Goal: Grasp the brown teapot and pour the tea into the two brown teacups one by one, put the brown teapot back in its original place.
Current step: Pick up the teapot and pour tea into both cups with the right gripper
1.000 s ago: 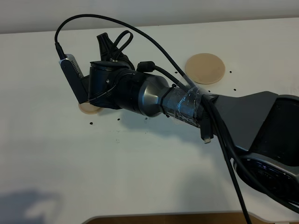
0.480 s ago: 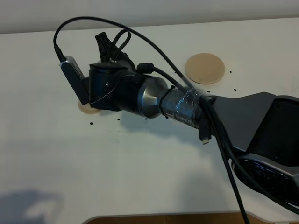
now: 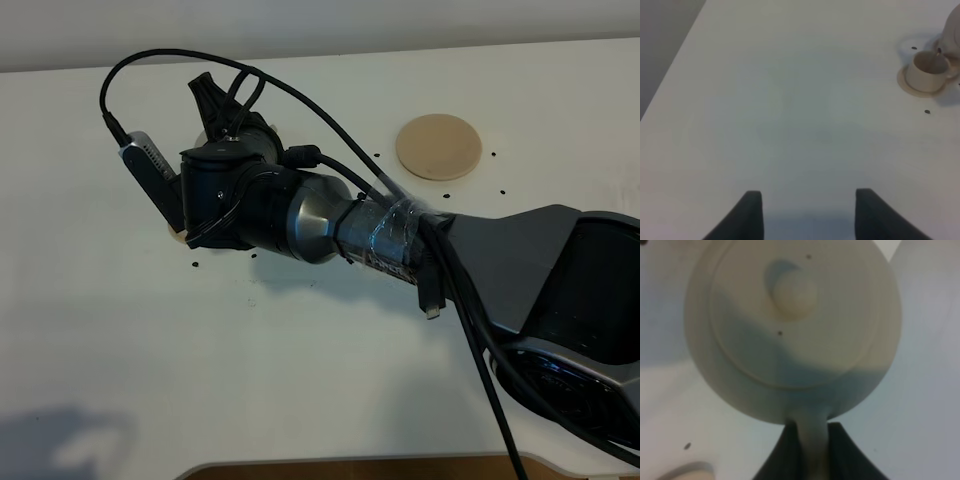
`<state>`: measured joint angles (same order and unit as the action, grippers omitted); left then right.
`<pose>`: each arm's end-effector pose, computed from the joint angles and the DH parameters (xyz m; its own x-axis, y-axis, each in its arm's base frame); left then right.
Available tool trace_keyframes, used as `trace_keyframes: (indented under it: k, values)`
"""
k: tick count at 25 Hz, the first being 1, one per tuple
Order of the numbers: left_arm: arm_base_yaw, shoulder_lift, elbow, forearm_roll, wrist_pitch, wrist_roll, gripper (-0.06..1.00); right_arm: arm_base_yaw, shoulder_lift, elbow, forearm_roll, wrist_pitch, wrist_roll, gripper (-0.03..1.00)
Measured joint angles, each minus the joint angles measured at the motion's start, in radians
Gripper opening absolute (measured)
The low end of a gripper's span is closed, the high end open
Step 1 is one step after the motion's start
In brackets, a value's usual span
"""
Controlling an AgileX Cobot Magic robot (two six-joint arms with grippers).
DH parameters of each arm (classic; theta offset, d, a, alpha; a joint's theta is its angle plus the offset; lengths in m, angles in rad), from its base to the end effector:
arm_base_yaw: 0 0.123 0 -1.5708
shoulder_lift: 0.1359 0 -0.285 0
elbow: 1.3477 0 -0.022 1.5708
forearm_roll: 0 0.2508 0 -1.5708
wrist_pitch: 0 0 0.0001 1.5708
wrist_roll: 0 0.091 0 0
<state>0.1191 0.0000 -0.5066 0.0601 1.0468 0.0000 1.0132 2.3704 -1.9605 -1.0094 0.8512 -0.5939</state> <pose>-0.0056 0.0041 0.2804 -0.4386 -0.0222 -0.8984 -0.1520 0.9871 0.0498 0.3241 0.4101 0.1799 0.3630 -0.8547 0.3711 -0.4713 -0.5120 -0.7181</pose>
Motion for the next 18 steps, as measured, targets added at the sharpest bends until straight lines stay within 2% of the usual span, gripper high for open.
trace_keyframes:
  k: [18]
  values:
    - [0.0,0.0,0.0,0.0,0.0,0.0,0.44,0.007,0.002,0.0,-0.096,-0.015,-0.102,0.09]
